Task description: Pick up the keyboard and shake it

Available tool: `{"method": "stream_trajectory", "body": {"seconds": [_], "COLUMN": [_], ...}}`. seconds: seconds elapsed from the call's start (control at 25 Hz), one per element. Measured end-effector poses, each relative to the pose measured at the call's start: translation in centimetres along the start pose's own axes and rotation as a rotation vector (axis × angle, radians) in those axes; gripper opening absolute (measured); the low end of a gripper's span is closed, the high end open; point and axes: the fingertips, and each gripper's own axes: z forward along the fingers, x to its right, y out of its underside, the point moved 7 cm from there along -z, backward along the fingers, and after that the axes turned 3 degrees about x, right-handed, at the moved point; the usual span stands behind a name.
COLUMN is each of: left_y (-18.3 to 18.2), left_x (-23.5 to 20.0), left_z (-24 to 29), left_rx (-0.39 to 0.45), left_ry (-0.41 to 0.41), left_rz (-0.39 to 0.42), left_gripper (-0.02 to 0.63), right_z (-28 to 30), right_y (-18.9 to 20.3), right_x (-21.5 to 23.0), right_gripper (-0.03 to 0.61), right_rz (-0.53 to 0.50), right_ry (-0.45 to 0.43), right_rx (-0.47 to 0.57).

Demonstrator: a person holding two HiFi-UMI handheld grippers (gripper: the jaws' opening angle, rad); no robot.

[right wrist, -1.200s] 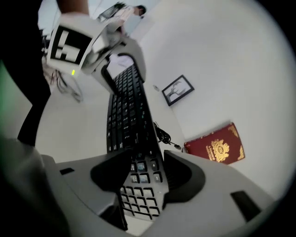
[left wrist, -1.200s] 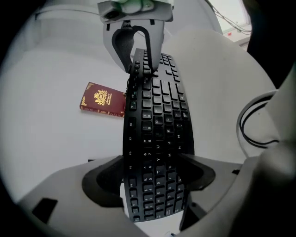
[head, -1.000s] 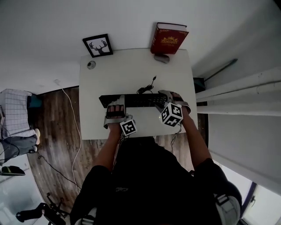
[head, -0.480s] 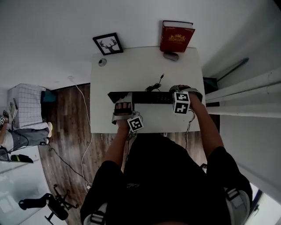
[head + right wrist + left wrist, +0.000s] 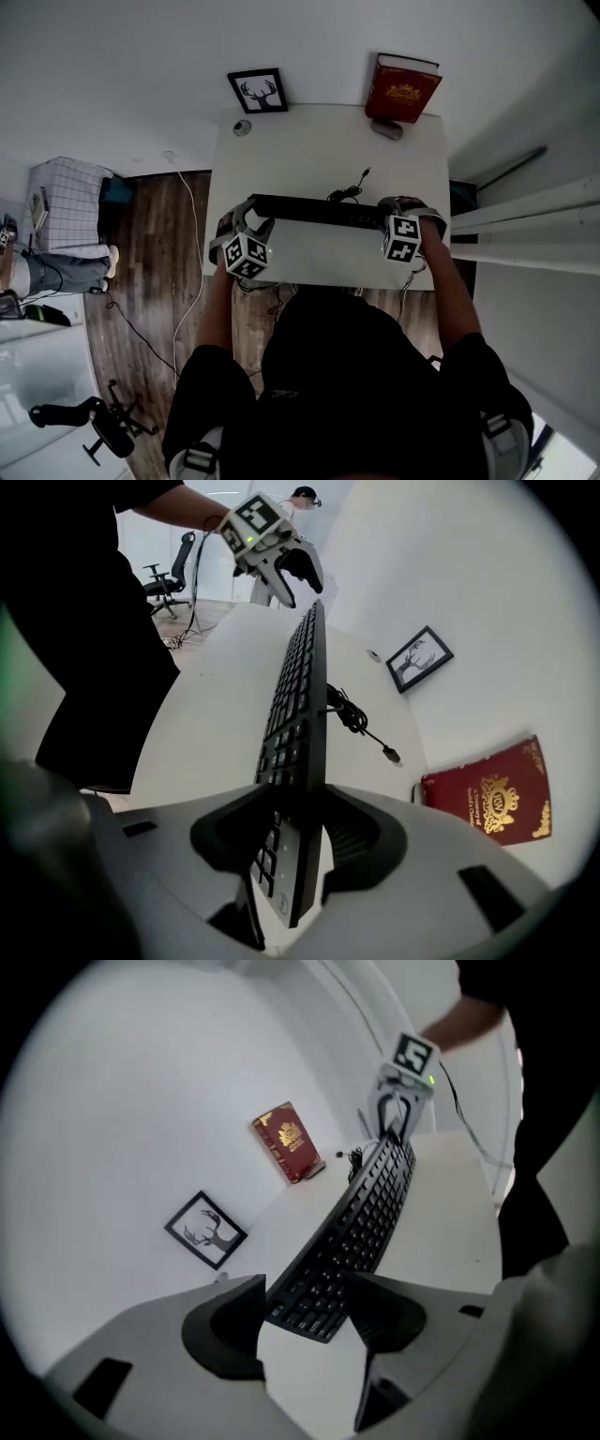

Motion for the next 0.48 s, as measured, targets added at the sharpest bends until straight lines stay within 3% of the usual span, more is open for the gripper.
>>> {"method": "stream_trajectory", "body": {"seconds": [0.08, 0.12, 0.28, 0.48], "left_y": [1.4, 1.8, 2.2, 2.5], "left_x": [-1.6, -2.0, -2.9, -2.8], "left_z": [-0.4, -0.2, 1.6, 3.5], "left_rx": [0.03, 0.027, -0.037, -0.023], "left_ry": [0.091, 0.134, 0.202, 0.311], "left_rz": [-0.113, -0.118, 0.08, 0.14], "left_gripper": [0.275, 0.276, 0.291, 0.304], "right_z": [-0.1, -0.1, -0.2, -0.5], "right_y": [-0.1, -0.1, -0.2, -0.2], "right_x": [-0.3, -0.5, -1.0, -1.4], "right_gripper": [0.173, 0.173, 0.173, 0.173], "right_rz": [-0.011, -0.017, -0.029, -0.04], "right_ry": [0.01, 0.016, 0.045, 0.09], "right_rx": [0.0, 0.001, -0.007, -0.028]}}
